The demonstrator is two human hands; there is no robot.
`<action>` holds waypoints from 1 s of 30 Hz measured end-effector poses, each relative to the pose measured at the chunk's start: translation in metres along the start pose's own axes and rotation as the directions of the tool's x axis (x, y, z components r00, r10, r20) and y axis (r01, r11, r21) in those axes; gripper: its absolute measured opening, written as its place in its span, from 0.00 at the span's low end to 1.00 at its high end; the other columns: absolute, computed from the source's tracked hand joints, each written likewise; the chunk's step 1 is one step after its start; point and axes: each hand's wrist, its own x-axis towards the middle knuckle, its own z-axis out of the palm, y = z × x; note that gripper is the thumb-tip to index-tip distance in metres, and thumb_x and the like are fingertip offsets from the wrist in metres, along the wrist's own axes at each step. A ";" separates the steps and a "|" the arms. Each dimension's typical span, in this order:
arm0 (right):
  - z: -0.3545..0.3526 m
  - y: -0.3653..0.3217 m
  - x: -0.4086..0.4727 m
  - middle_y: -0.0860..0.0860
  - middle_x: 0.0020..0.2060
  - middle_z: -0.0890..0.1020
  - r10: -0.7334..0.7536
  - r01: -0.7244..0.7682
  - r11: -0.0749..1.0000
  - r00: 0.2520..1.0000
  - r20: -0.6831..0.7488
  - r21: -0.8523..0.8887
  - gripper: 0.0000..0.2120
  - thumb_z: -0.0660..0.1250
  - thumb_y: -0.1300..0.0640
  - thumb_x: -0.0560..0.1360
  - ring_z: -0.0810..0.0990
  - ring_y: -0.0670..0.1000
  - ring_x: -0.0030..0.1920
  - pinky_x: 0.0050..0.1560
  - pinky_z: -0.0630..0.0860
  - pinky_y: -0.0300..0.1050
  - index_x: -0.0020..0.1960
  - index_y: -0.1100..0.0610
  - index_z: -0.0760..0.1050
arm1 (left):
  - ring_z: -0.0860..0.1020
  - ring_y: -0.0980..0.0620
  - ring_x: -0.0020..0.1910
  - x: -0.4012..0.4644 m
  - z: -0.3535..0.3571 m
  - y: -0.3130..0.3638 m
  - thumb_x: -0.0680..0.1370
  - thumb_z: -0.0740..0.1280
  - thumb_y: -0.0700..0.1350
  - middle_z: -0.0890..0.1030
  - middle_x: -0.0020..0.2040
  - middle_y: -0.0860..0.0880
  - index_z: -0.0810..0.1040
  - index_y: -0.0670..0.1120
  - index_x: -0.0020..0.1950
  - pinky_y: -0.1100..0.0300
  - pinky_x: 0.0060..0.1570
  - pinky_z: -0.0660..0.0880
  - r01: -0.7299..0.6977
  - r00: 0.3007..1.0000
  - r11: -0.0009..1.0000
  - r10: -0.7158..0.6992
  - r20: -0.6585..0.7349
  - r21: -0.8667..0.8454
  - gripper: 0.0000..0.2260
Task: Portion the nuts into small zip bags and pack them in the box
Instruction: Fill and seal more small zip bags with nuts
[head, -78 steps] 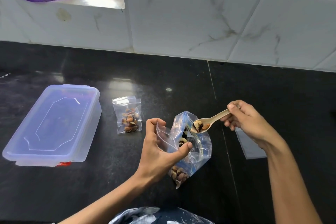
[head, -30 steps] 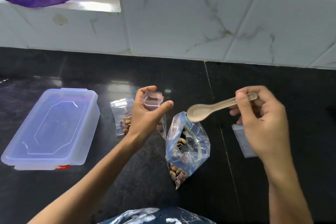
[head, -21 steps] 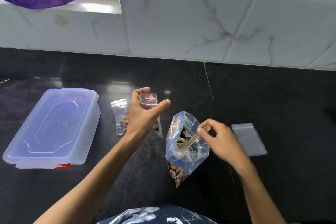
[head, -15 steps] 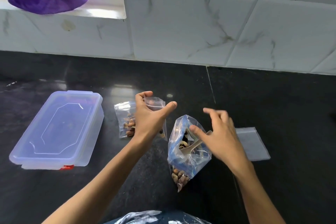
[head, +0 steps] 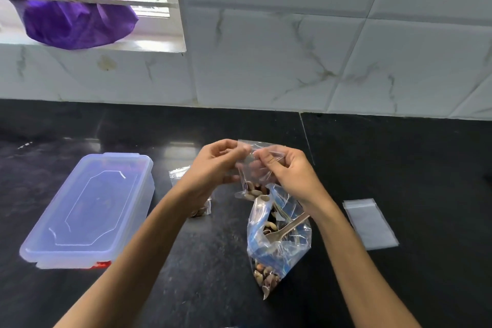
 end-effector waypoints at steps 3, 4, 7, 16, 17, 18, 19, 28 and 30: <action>-0.002 0.001 0.001 0.53 0.42 0.86 0.012 -0.012 1.000 1.000 0.017 -0.002 0.11 0.65 0.53 0.77 0.85 0.50 0.43 0.45 0.83 0.48 0.54 0.59 0.78 | 0.81 0.49 0.40 0.001 -0.007 -0.006 0.72 0.68 0.46 0.81 0.41 0.45 0.78 0.43 0.46 0.59 0.38 0.80 -0.051 0.999 0.998 0.051 -0.015 0.034 0.08; -0.002 0.001 0.002 0.54 0.43 0.86 0.017 -0.018 1.000 1.000 0.014 0.011 0.12 0.65 0.53 0.76 0.85 0.51 0.44 0.46 0.82 0.49 0.54 0.60 0.78 | 0.81 0.50 0.39 0.002 -0.007 -0.006 0.73 0.68 0.45 0.81 0.40 0.45 0.77 0.43 0.46 0.58 0.37 0.80 -0.058 0.998 0.997 0.060 -0.031 0.058 0.06; 0.001 0.000 0.004 0.53 0.43 0.86 0.038 -0.037 0.996 0.999 -0.011 0.084 0.11 0.66 0.54 0.76 0.85 0.51 0.42 0.42 0.82 0.46 0.54 0.60 0.77 | 0.81 0.52 0.36 0.003 -0.006 -0.007 0.77 0.65 0.45 0.80 0.40 0.46 0.76 0.45 0.46 0.57 0.34 0.80 -0.146 0.985 0.971 0.161 -0.068 0.192 0.04; 0.008 0.000 0.010 0.51 0.35 0.84 -0.009 0.024 0.988 0.996 -0.093 0.154 0.04 0.67 0.57 0.76 0.82 0.48 0.32 0.34 0.80 0.43 0.46 0.57 0.79 | 0.68 0.58 0.24 0.011 0.008 -0.023 0.78 0.58 0.55 0.74 0.33 0.50 0.68 0.48 0.46 0.63 0.22 0.68 -0.342 0.863 0.816 0.469 -0.187 0.466 0.11; 0.010 0.000 0.010 0.51 0.35 0.84 -0.005 0.022 0.983 0.996 -0.094 0.180 0.04 0.67 0.57 0.76 0.82 0.48 0.33 0.34 0.80 0.42 0.46 0.57 0.79 | 0.69 0.57 0.24 0.011 0.008 -0.025 0.78 0.57 0.55 0.74 0.32 0.50 0.68 0.47 0.46 0.60 0.22 0.68 -0.340 0.856 0.810 0.477 -0.200 0.478 0.11; 0.011 0.001 0.009 0.51 0.35 0.84 0.004 0.017 0.978 0.995 -0.099 0.209 0.04 0.68 0.56 0.75 0.82 0.48 0.33 0.34 0.80 0.42 0.46 0.57 0.79 | 0.69 0.57 0.24 0.011 0.008 -0.026 0.78 0.57 0.54 0.74 0.32 0.50 0.69 0.46 0.47 0.60 0.23 0.68 -0.334 0.848 0.806 0.483 -0.218 0.488 0.12; 0.013 0.002 0.009 0.50 0.35 0.84 0.012 0.013 0.973 0.994 -0.109 0.230 0.05 0.68 0.56 0.75 0.83 0.48 0.33 0.35 0.80 0.41 0.46 0.57 0.79 | 0.70 0.57 0.25 0.011 0.009 -0.026 0.79 0.57 0.53 0.73 0.31 0.50 0.69 0.45 0.47 0.61 0.23 0.69 -0.328 0.843 0.808 0.484 -0.234 0.489 0.11; 0.020 0.008 0.012 0.55 0.39 0.85 -0.051 0.080 0.987 0.979 -0.199 0.140 0.10 0.66 0.55 0.76 0.85 0.53 0.41 0.42 0.82 0.47 0.49 0.61 0.81 | 0.84 0.47 0.41 0.008 0.012 -0.019 0.72 0.69 0.49 0.84 0.43 0.42 0.81 0.42 0.48 0.56 0.41 0.81 -0.265 0.944 0.961 0.275 -0.181 0.082 0.12; 0.019 0.009 0.013 0.55 0.40 0.85 -0.062 0.085 0.989 0.980 -0.188 0.117 0.10 0.66 0.55 0.77 0.85 0.53 0.42 0.44 0.82 0.49 0.49 0.61 0.81 | 0.84 0.49 0.40 0.008 0.012 -0.017 0.72 0.69 0.48 0.84 0.41 0.44 0.82 0.42 0.47 0.57 0.41 0.81 -0.225 0.958 0.974 0.221 -0.181 0.001 0.11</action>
